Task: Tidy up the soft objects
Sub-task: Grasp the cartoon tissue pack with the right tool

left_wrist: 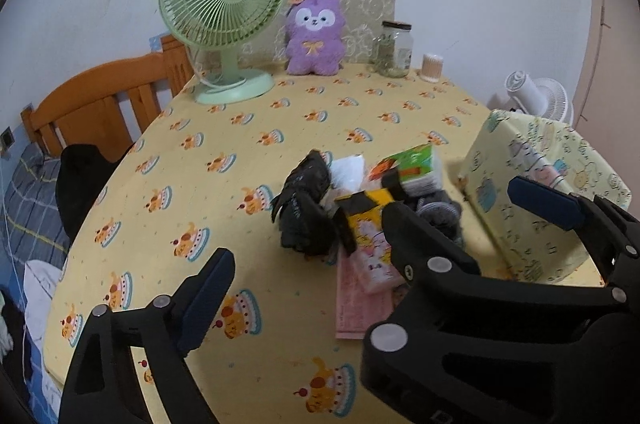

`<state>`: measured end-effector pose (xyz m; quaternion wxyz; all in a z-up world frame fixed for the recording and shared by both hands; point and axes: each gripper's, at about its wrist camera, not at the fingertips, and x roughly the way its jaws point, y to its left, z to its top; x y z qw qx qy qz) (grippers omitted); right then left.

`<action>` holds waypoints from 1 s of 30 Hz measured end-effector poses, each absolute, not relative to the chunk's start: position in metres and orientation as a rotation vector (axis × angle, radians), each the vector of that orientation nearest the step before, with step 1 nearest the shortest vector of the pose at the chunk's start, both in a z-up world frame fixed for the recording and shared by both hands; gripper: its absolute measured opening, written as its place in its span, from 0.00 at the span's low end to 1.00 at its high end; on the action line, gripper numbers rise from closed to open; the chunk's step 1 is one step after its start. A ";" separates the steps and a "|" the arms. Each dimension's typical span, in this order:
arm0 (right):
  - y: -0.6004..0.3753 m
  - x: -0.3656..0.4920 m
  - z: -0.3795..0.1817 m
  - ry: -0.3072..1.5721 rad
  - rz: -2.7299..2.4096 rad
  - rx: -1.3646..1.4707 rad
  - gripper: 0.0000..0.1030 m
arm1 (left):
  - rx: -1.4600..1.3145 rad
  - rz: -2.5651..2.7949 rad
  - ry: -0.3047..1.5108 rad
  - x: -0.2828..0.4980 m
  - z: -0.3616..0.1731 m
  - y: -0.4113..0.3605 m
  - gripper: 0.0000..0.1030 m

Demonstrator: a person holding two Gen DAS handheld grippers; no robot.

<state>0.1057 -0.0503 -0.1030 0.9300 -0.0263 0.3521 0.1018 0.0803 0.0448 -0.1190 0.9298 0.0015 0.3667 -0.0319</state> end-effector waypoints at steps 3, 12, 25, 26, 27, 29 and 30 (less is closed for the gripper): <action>-0.045 0.110 -0.111 0.743 0.218 -0.064 0.88 | -0.004 -0.064 0.774 0.083 -0.125 0.050 0.85; -0.029 0.123 -0.131 0.811 0.243 -0.076 0.78 | -0.021 -0.041 0.821 0.092 -0.142 0.063 0.80; -0.020 0.136 -0.146 0.837 0.226 -0.098 0.76 | -0.022 -0.027 0.845 0.103 -0.155 0.071 0.80; -0.021 0.137 -0.146 0.840 0.225 -0.096 0.70 | -0.021 -0.024 0.847 0.104 -0.156 0.072 0.80; -0.020 0.138 -0.147 0.847 0.227 -0.096 0.66 | -0.018 -0.015 0.850 0.105 -0.157 0.072 0.80; -0.020 0.140 -0.149 0.860 0.249 -0.092 0.52 | -0.020 -0.010 0.852 0.107 -0.158 0.073 0.80; -0.020 0.141 -0.150 0.870 0.263 -0.081 0.51 | -0.026 -0.011 0.853 0.107 -0.158 0.074 0.80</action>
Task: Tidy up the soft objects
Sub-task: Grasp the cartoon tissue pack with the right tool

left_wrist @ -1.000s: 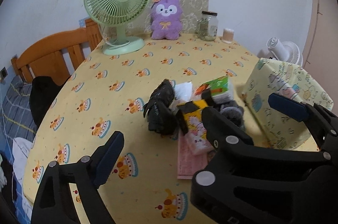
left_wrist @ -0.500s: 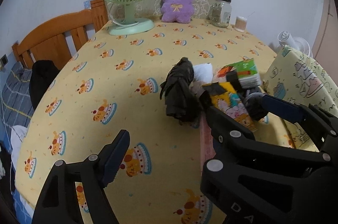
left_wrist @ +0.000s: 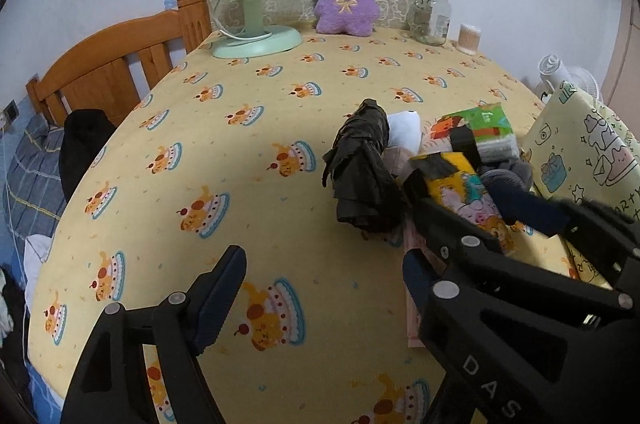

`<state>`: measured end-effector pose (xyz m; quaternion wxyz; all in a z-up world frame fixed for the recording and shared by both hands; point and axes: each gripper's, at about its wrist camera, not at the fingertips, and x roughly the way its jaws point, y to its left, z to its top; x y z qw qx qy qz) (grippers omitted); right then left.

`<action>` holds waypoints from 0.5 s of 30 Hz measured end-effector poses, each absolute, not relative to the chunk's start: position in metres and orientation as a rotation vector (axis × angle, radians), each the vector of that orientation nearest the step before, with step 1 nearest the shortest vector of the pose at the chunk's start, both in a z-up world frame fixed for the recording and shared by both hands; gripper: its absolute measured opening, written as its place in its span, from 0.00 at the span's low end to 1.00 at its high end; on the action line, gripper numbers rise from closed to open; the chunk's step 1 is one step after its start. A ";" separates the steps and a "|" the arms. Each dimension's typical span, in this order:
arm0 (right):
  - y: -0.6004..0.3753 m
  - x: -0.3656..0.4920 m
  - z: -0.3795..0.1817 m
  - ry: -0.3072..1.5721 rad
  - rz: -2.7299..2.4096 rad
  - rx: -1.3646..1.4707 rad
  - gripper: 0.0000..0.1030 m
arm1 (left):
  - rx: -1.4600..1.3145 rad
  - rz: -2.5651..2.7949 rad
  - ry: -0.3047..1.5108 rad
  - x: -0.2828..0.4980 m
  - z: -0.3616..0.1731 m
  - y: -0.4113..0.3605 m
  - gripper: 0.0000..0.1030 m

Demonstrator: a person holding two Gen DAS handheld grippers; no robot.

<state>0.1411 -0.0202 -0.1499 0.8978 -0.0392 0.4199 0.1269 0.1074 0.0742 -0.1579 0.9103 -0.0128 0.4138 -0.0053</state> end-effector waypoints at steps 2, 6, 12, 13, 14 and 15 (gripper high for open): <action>-0.021 0.142 -0.152 0.880 0.274 -0.052 0.49 | -0.040 -0.005 0.853 0.108 -0.158 0.076 0.80; -0.019 0.142 -0.151 0.887 0.279 -0.067 0.45 | -0.034 0.003 0.863 0.108 -0.157 0.075 0.77; -0.023 0.139 -0.139 0.872 0.287 -0.050 0.43 | -0.044 -0.004 0.841 0.110 -0.147 0.073 0.74; -0.023 0.139 -0.136 0.866 0.291 -0.051 0.43 | -0.046 -0.002 0.837 0.111 -0.146 0.074 0.71; -0.023 0.139 -0.134 0.860 0.295 -0.052 0.43 | -0.048 0.010 0.832 0.113 -0.145 0.076 0.70; -0.022 0.139 -0.131 0.855 0.299 -0.052 0.43 | -0.049 0.024 0.828 0.114 -0.143 0.077 0.68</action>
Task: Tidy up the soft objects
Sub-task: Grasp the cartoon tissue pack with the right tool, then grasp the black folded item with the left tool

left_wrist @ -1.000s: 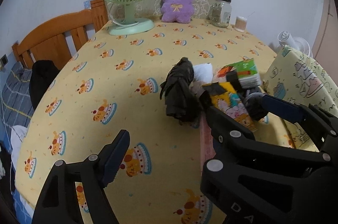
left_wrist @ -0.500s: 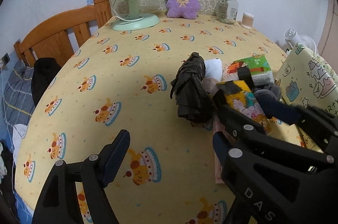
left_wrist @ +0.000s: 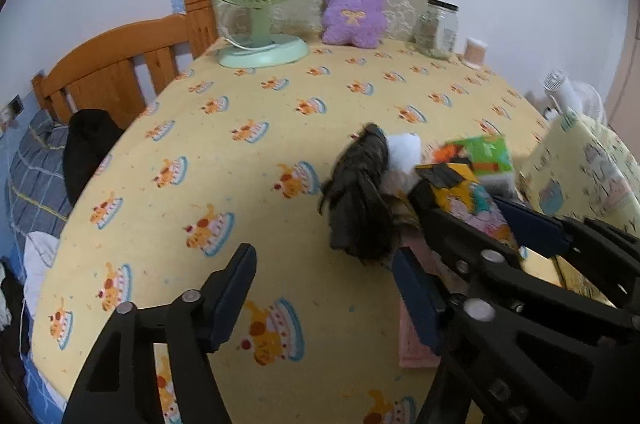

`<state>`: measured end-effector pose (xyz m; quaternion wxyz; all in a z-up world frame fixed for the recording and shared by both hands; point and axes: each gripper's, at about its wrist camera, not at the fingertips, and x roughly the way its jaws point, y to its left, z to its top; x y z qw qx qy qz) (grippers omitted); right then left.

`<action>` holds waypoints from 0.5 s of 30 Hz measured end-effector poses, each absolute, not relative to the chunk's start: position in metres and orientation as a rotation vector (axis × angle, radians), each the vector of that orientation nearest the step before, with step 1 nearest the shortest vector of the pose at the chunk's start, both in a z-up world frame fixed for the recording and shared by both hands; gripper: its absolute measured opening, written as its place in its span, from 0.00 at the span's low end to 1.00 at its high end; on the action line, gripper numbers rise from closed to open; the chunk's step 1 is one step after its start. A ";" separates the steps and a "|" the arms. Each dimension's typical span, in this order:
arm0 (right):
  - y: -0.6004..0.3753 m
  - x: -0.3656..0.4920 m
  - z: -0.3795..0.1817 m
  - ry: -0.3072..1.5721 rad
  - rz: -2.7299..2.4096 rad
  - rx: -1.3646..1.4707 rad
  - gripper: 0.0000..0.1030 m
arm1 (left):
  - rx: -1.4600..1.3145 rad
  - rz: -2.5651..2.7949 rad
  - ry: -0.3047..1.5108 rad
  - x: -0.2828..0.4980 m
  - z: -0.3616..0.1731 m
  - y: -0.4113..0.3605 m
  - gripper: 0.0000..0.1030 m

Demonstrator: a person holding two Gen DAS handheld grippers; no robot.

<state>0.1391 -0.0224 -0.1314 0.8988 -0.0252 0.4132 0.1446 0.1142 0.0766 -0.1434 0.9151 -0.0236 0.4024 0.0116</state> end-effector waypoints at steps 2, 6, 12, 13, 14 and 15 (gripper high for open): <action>-0.022 0.140 -0.127 0.843 0.297 -0.055 0.43 | -0.047 0.029 0.824 0.116 -0.141 0.076 0.67; -0.026 0.145 -0.121 0.819 0.288 -0.058 0.43 | -0.047 0.020 0.814 0.123 -0.135 0.073 0.65; -0.035 0.161 -0.126 0.842 0.257 -0.023 0.43 | -0.054 -0.008 0.838 0.143 -0.141 0.067 0.47; -0.036 0.163 -0.127 0.844 0.256 -0.019 0.43 | -0.058 -0.013 0.843 0.146 -0.143 0.067 0.44; -0.036 0.165 -0.128 0.848 0.257 -0.016 0.43 | -0.062 -0.017 0.845 0.147 -0.144 0.067 0.42; -0.036 0.167 -0.129 0.850 0.259 -0.015 0.43 | -0.064 -0.020 0.846 0.149 -0.145 0.067 0.38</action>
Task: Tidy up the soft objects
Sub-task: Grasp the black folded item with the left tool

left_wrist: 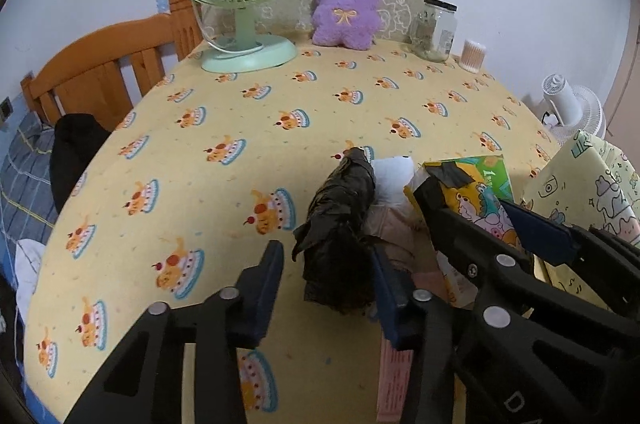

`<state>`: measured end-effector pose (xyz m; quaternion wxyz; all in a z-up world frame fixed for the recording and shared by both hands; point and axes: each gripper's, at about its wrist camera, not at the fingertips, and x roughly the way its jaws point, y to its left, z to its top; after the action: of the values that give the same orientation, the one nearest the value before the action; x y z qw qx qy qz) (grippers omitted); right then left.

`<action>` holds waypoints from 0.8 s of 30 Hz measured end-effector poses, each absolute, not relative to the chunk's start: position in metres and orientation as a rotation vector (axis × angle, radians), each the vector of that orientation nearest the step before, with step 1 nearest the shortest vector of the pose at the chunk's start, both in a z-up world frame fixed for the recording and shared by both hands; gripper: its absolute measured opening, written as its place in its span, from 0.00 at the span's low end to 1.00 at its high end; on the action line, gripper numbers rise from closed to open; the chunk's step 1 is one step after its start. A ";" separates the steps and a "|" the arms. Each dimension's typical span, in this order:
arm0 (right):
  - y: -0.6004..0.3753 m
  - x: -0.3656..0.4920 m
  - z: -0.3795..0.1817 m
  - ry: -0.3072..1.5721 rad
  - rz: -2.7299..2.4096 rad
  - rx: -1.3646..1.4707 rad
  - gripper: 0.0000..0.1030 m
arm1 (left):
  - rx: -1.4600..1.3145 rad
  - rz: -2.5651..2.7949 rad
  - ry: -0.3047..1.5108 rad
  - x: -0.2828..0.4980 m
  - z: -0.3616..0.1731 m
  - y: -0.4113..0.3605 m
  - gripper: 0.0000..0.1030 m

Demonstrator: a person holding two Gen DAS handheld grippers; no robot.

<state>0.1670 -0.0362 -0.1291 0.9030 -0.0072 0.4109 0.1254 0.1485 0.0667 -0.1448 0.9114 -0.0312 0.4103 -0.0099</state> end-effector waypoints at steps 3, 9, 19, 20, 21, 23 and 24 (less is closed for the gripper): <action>-0.035 0.170 -0.131 0.851 0.265 -0.012 0.43 | -0.082 -0.012 0.843 0.151 -0.147 0.068 0.26; -0.033 0.170 -0.132 0.854 0.275 -0.011 0.43 | -0.089 -0.001 0.837 0.147 -0.147 0.070 0.21; -0.032 0.154 -0.123 0.836 0.280 -0.030 0.43 | -0.093 0.030 0.834 0.129 -0.139 0.071 0.20; -0.032 0.153 -0.121 0.833 0.279 -0.030 0.43 | -0.093 0.031 0.830 0.127 -0.137 0.071 0.20; -0.032 0.151 -0.120 0.830 0.278 -0.031 0.43 | -0.093 0.030 0.826 0.124 -0.135 0.071 0.20; -0.033 0.147 -0.116 0.822 0.273 -0.029 0.43 | -0.095 0.040 0.811 0.120 -0.130 0.070 0.20; -0.033 0.145 -0.114 0.816 0.271 -0.026 0.43 | -0.093 0.044 0.802 0.116 -0.127 0.070 0.20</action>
<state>0.1450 -0.0331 -0.1141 0.9089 -0.0127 0.3955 0.1313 0.1165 0.0700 -0.1272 0.9194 -0.0453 0.3901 0.0213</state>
